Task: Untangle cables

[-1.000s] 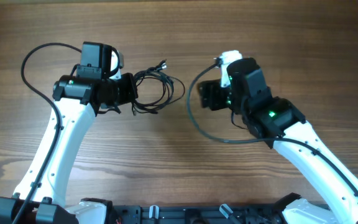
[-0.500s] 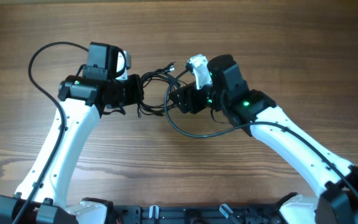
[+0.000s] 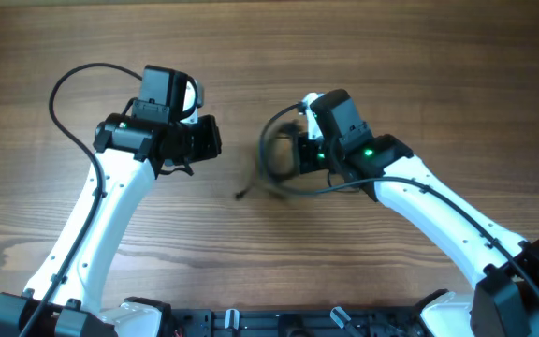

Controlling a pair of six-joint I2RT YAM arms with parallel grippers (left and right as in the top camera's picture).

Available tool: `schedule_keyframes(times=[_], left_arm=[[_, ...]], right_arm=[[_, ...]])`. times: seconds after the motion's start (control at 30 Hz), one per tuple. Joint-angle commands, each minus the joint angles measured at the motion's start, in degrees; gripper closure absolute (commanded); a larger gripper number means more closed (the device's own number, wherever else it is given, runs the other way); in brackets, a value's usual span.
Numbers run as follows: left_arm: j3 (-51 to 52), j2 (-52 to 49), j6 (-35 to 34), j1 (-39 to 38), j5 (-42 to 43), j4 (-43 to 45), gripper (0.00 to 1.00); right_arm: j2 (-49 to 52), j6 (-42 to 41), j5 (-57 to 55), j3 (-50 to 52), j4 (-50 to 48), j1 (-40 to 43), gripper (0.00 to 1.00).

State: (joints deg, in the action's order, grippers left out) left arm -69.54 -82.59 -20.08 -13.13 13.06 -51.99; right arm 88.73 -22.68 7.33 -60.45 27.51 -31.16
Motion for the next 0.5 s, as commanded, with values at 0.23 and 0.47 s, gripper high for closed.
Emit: schedule_keyframes(times=[0.23,0.47], left_arm=[[-0.5,1.3,-0.2,-0.1,-4.1,-0.2,0.64],[-0.5,1.3,-0.1,-0.1,-4.2,-0.1,0.29]], right_arm=[[0.6,11.3,28.3,-0.7,-9.4,1.2,0.96],[-1.2,10.7,45.3,-4.1,-16.3,1.2,0.96]])
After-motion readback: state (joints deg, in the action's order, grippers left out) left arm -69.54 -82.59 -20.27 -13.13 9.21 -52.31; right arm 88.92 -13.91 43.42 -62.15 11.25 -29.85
